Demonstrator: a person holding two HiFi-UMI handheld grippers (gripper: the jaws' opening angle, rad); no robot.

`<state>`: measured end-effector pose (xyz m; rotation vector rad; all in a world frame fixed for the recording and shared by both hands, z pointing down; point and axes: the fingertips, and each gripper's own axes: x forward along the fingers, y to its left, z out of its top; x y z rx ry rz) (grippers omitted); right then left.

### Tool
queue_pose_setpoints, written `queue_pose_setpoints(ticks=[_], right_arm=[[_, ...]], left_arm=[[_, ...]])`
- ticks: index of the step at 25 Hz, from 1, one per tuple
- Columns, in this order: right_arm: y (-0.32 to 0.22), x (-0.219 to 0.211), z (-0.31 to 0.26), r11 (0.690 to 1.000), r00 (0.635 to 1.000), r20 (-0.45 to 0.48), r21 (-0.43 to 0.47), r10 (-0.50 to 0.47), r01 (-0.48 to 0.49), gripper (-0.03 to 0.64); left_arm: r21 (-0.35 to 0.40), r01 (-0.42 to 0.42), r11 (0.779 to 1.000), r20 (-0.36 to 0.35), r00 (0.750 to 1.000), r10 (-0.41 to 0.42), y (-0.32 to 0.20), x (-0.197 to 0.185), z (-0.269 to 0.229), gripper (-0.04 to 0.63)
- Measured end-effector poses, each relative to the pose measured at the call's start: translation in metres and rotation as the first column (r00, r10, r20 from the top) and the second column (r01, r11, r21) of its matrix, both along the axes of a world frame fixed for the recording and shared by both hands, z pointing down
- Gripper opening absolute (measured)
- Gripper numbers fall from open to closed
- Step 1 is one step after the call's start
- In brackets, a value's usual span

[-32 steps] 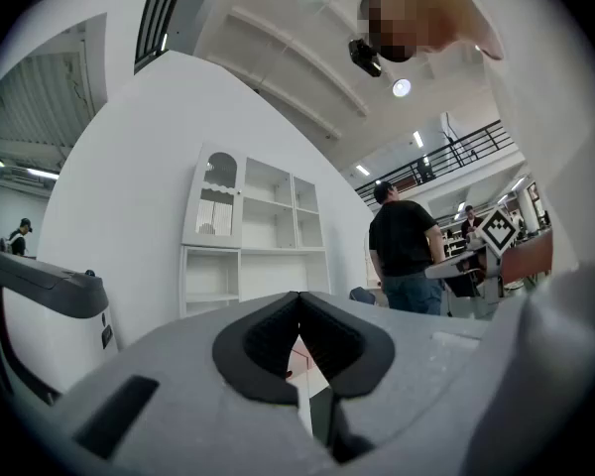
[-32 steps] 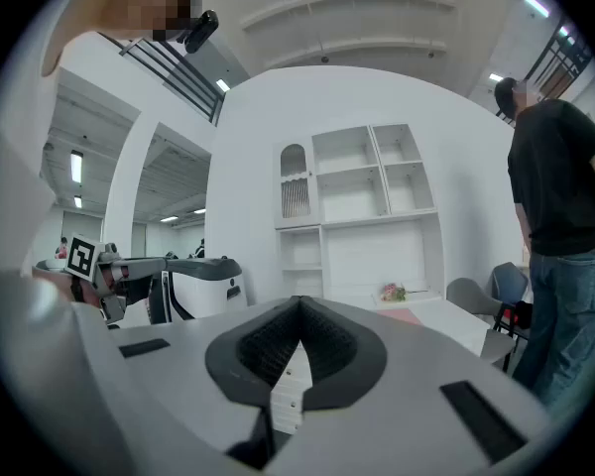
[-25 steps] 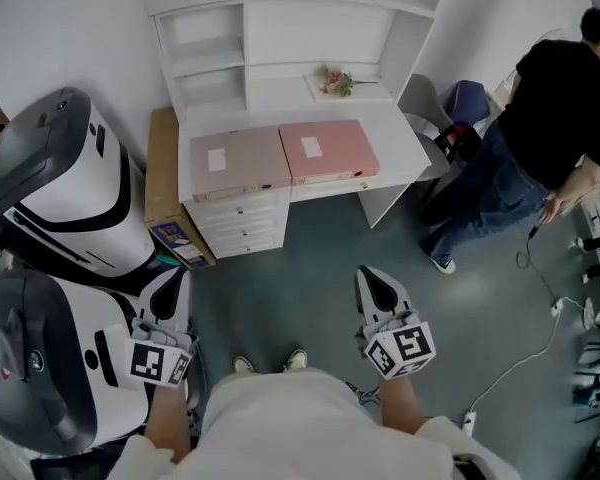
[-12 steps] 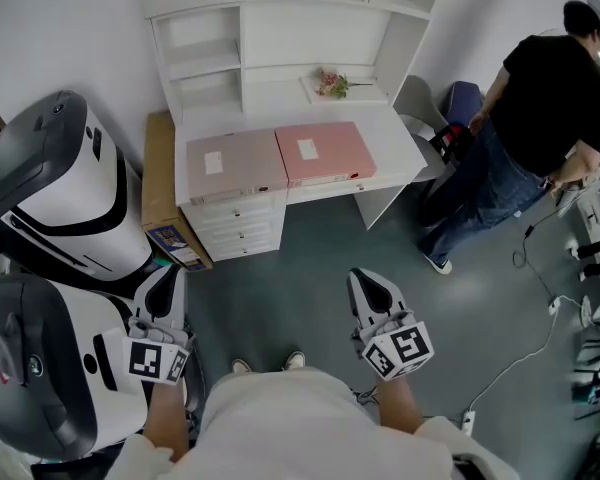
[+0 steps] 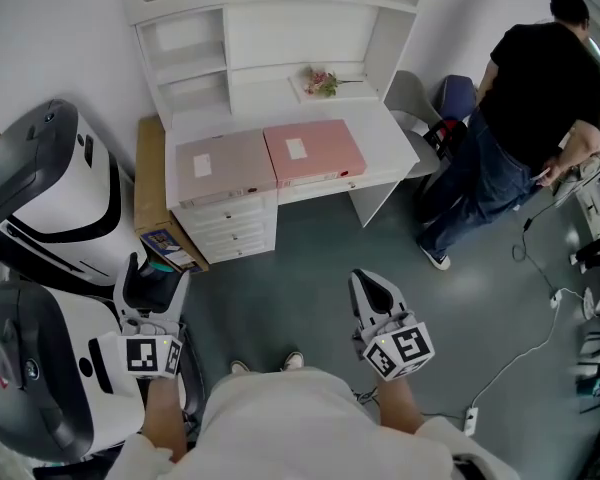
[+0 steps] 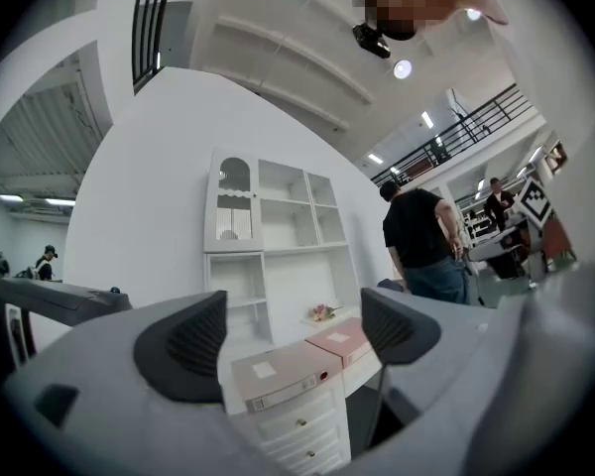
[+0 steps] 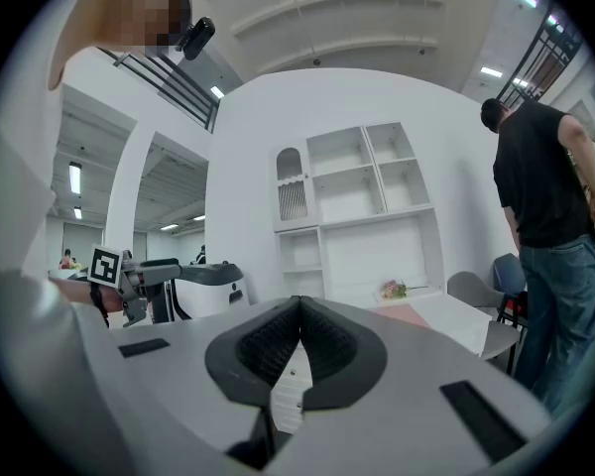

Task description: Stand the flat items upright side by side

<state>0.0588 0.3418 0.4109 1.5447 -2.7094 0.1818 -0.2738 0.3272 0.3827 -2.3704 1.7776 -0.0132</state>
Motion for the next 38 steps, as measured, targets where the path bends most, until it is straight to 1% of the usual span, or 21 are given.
queue_pose_setpoints(ticks=[1,3,5,7,10,13,18,21,23,26,28,34,38], right_arm=[[0.0,0.004,0.001,1.0,1.0,0.002,-0.003,-0.001,0.001,0.002],[-0.002,0.012,0.004,1.0,1.0,0.007,-0.008,-0.004,0.004,0.002],[-0.004,0.021,0.008,1.0,1.0,0.014,-0.01,-0.008,0.008,0.002],[-0.005,0.029,0.014,1.0,0.999,0.032,-0.021,-0.012,0.013,0.002],[-0.01,0.04,0.027,0.998,0.998,0.061,-0.056,-0.016,0.019,0.002],[-0.016,0.045,0.039,0.995,0.997,0.074,-0.096,-0.021,0.028,0.002],[-0.047,0.04,0.05,0.993,0.997,0.066,-0.112,-0.035,0.043,0.002],[-0.069,0.037,0.047,0.994,0.998,0.063,-0.105,-0.028,0.035,0.002],[-0.085,0.041,0.046,0.992,0.997,0.07,-0.124,-0.023,0.031,0.002],[-0.121,0.051,0.044,0.987,0.995,0.096,-0.162,-0.004,0.02,0.002],[-0.154,0.057,0.04,0.986,0.996,0.084,-0.168,0.027,-0.012,0.002],[-0.246,0.045,0.029,0.981,0.995,0.069,-0.184,0.071,-0.057,0.002],[-0.29,0.028,0.027,0.974,0.995,0.058,-0.215,0.083,-0.069,0.002]], left_arm=[[-0.007,0.015,1.0,0.014,1.0,-0.015,-0.002,0.003,0.002,0.457],[-0.03,0.027,0.999,0.05,0.998,-0.026,-0.005,0.011,0.008,0.518],[-0.058,0.016,0.998,0.079,0.997,-0.011,-0.006,0.023,0.015,0.546],[-0.097,0.006,0.995,0.089,0.996,0.003,-0.004,0.035,0.028,0.554],[-0.151,0.012,0.989,0.093,0.996,0.002,0.002,0.05,0.051,0.557],[-0.193,0.019,0.981,0.107,0.994,0.002,0.004,0.055,0.064,0.557],[-0.214,0.012,0.977,0.1,0.995,0.01,-0.024,0.057,0.079,0.557],[-0.228,-0.029,0.973,0.092,0.994,0.051,-0.06,0.07,0.093,0.557],[-0.229,-0.055,0.972,0.084,0.994,0.076,-0.09,0.083,0.097,0.557],[-0.194,-0.09,0.977,0.111,0.987,0.113,-0.144,0.1,0.091,0.557],[-0.187,-0.122,0.975,0.113,0.983,0.145,-0.183,0.109,0.091,0.557],[-0.214,-0.204,0.955,0.086,0.97,0.227,-0.282,0.114,0.098,0.557],[-0.241,-0.255,0.937,0.075,0.957,0.28,-0.329,0.115,0.104,0.557]])
